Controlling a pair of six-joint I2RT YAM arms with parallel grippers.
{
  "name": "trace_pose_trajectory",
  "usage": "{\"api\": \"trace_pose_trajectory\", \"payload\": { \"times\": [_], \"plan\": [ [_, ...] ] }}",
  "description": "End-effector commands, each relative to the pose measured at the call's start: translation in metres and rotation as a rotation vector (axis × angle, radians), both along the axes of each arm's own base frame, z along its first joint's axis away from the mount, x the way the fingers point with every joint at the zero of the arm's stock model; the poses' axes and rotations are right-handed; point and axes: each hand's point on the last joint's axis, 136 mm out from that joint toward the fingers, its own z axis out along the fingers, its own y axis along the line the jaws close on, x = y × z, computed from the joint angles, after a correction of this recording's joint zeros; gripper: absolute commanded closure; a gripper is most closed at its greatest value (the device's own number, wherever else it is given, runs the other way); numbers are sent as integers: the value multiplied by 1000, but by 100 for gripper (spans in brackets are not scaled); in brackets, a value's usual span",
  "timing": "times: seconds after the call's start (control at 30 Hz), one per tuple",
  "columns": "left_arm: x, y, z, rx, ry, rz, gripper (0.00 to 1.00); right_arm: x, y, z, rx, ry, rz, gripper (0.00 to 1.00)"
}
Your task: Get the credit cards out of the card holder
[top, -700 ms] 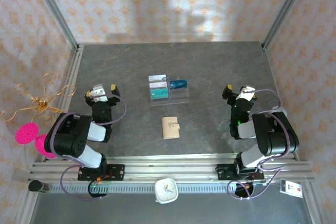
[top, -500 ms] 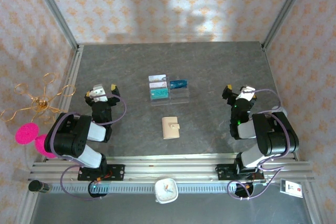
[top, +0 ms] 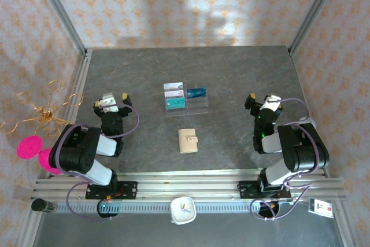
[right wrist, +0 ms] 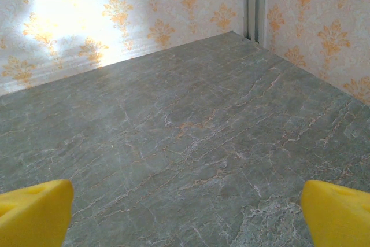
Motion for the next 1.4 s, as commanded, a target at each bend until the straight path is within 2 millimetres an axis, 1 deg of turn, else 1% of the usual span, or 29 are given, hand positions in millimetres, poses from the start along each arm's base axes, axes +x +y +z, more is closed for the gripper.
{"api": "trace_pose_trajectory", "payload": {
  "times": [0.0,0.97,1.07,1.1,1.17,1.2,1.23,1.3,1.37],
  "plan": [
    [6,0,4,3,-10,-10,0,2,-1,12,-12,-43,2,0],
    [7,2,3,-15,-7,-20,0,4,-1,10,-6,-34,4,0],
    [7,1,5,-11,-11,-24,1,3,-2,16,-5,-54,-2,0],
    [8,0,7,-13,-9,-32,0,5,-2,18,-5,-47,-3,0],
    [9,-5,14,-8,-4,-60,0,19,-5,20,1,47,-27,0],
    [10,-4,16,-6,-2,-58,1,21,-8,17,16,79,-50,0],
    [10,-3,19,-6,-2,-49,1,29,-9,19,30,102,-65,0],
    [6,2,25,-14,-10,-20,1,34,-7,17,68,144,-65,0],
    [2,6,36,-21,-31,8,0,37,-3,23,116,146,-59,0]
  ]
}}
